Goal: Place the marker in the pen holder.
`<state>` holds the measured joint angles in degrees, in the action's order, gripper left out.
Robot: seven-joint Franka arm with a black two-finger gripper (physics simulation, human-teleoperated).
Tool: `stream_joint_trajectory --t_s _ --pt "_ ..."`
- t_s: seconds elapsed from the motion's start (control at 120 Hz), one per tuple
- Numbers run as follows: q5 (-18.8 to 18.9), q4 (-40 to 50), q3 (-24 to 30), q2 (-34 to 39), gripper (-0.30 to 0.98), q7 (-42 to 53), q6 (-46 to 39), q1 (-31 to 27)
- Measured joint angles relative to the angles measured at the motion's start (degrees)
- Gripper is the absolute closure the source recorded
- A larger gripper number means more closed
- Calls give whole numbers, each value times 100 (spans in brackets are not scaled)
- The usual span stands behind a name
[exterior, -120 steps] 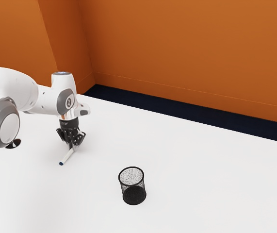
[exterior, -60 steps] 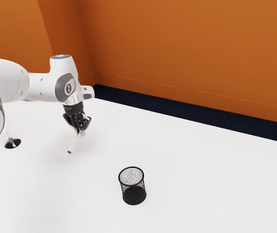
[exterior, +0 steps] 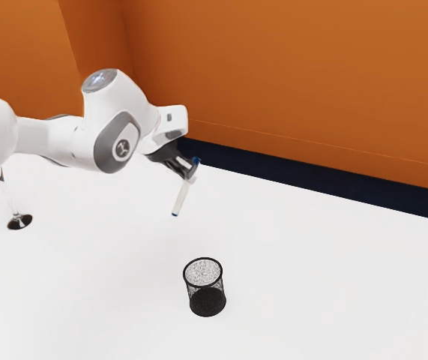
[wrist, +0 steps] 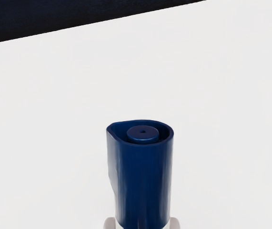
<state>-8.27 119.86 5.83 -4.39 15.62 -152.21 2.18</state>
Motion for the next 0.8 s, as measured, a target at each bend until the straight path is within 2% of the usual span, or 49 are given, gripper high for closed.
stream_joint_trajectory --t_s 0.158,0.283,0.55,0.8 --pt "-54 510 204 457 74 21 -303 193" --pt "-145 882 608 638 74 43 -481 65" --pt "-323 1372 1015 624 74 107 -926 -39" --pt "-418 1430 1280 496 74 171 -1104 -92"
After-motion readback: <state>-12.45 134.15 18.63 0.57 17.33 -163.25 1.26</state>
